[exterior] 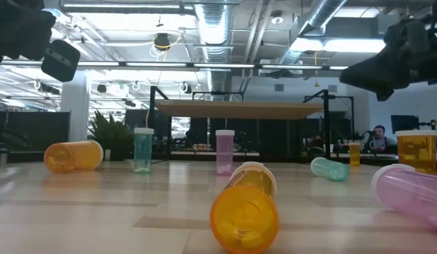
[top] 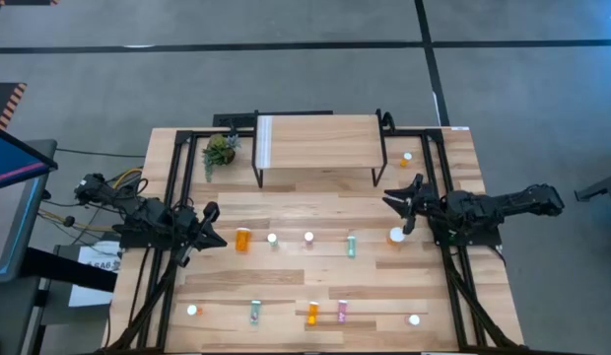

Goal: Pick and place medicine bottles onto shelf by color
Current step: Put the top small orange pill bottle on the shelf

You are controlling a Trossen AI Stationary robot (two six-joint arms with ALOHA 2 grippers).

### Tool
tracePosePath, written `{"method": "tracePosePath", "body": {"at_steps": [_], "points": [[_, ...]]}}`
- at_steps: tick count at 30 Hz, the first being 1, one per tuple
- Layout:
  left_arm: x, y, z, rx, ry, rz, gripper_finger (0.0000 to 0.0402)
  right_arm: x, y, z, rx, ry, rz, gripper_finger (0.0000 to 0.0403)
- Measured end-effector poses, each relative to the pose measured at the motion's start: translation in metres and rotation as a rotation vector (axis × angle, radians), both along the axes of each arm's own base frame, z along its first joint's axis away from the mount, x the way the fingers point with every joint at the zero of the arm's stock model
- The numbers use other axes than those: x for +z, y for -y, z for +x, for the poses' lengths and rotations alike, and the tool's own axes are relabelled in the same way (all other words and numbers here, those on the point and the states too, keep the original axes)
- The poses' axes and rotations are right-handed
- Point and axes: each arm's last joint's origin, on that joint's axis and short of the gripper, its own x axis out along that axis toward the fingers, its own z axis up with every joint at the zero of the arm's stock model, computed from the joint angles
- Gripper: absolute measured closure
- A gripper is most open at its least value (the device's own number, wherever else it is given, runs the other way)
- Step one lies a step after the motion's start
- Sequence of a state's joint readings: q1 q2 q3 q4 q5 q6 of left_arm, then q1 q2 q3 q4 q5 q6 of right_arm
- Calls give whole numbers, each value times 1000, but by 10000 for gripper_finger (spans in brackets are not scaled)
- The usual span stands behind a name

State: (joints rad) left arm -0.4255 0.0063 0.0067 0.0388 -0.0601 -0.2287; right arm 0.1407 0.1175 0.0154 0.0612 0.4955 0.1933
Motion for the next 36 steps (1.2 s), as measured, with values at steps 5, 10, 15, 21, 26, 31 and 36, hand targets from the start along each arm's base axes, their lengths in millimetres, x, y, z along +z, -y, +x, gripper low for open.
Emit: {"method": "tracePosePath", "body": {"at_steps": [5, 10, 15, 21, 26, 31, 36], "points": [[0, 0, 0, 0, -1, 0, 401, 3, 1, 0, -19, 36, 0, 202], [0, 0, 0, 0, 0, 0, 401, 19, 2, -1, -21, 97, -41, 196], [0, 0, 0, 0, 0, 0, 401, 32, 2, -3, -23, 112, -80, 210], [0, 0, 0, 0, 0, 0, 401, 46, 3, -7, -29, 93, -120, 225], [0, 0, 0, 0, 0, 0, 401, 46, 3, -7, -46, 84, -120, 233], [0, 0, 0, 0, 0, 0, 401, 45, 3, -7, -46, 71, -121, 237], [0, 0, 0, 0, -1, 0, 401, 44, 3, -7, -45, 69, -108, 239]]}}
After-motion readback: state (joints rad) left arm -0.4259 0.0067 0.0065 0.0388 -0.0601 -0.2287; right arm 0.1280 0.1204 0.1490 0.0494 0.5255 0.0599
